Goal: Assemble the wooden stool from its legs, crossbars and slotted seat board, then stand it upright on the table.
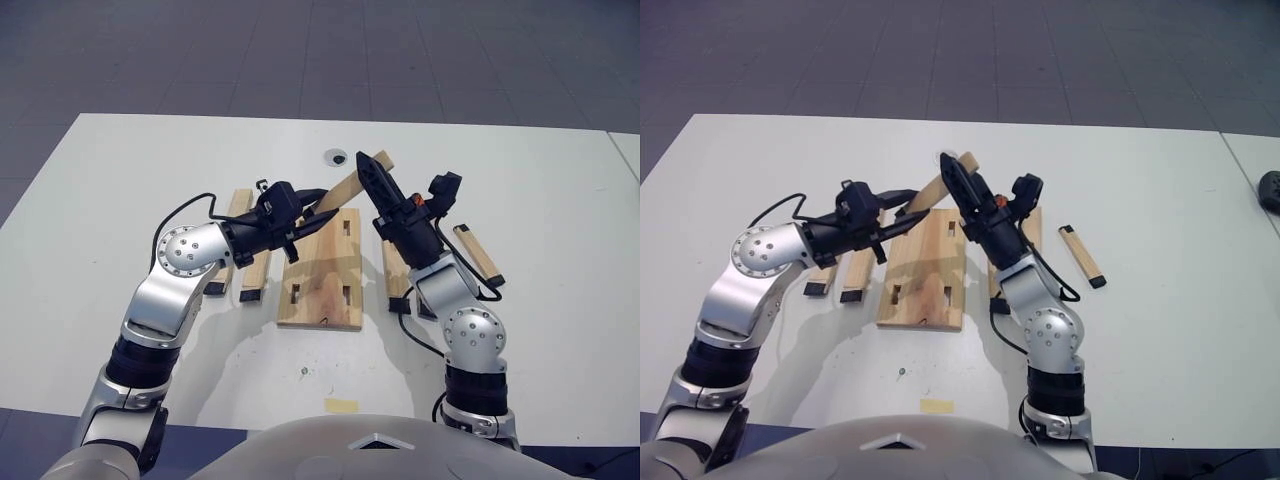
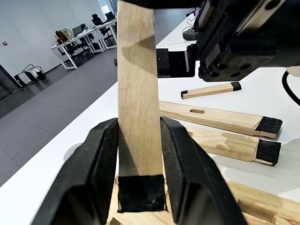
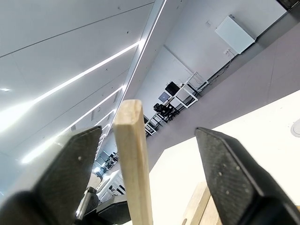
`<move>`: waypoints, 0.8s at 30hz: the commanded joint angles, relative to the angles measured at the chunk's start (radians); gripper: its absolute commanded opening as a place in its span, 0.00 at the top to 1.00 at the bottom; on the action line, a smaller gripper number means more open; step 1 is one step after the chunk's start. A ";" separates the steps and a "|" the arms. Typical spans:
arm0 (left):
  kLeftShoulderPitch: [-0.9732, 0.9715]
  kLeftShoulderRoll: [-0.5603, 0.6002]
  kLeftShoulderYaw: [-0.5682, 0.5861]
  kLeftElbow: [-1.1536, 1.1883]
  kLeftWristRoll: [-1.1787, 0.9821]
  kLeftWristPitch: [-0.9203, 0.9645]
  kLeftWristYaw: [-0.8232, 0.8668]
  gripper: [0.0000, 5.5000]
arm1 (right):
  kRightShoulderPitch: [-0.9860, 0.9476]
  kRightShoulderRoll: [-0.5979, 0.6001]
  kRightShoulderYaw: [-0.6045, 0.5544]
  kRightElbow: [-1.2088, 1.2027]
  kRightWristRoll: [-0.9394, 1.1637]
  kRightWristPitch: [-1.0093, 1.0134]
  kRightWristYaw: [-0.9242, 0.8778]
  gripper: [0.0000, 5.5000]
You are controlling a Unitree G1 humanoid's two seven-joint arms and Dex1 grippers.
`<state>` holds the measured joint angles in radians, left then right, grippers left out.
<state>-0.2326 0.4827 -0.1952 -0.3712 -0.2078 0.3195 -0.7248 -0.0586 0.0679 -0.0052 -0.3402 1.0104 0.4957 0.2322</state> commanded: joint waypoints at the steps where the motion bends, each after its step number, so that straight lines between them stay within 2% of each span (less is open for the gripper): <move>1: 0.001 0.007 -0.014 -0.016 0.016 0.001 0.000 0.76 | 0.016 0.023 0.010 -0.022 0.002 0.001 -0.012 0.48; 15: 0.011 0.007 -0.028 -0.026 0.020 0.004 0.001 0.76 | 0.012 0.018 0.008 -0.022 -0.034 -0.040 -0.021 0.92; 17: 0.013 0.009 -0.029 -0.030 0.016 0.007 -0.001 0.76 | 0.010 0.021 -0.001 -0.022 -0.038 -0.051 -0.029 0.93; 18: 0.014 0.011 -0.029 -0.033 0.014 0.012 -0.003 0.70 | 0.008 0.023 -0.010 -0.022 -0.040 -0.059 -0.035 0.93; 20: 0.010 0.001 -0.013 -0.040 -0.006 0.009 0.001 0.64 | 0.005 0.022 -0.045 -0.014 -0.065 -0.093 -0.063 0.93; 24: -0.053 -0.058 0.103 -0.077 -0.188 0.123 0.037 0.53 | 0.015 -0.006 -0.147 0.023 -0.119 -0.162 -0.131 0.93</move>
<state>-0.2384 0.4465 -0.1625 -0.4210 -0.3093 0.3796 -0.7171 -0.0435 0.0668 -0.1004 -0.3379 0.9190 0.3628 0.1380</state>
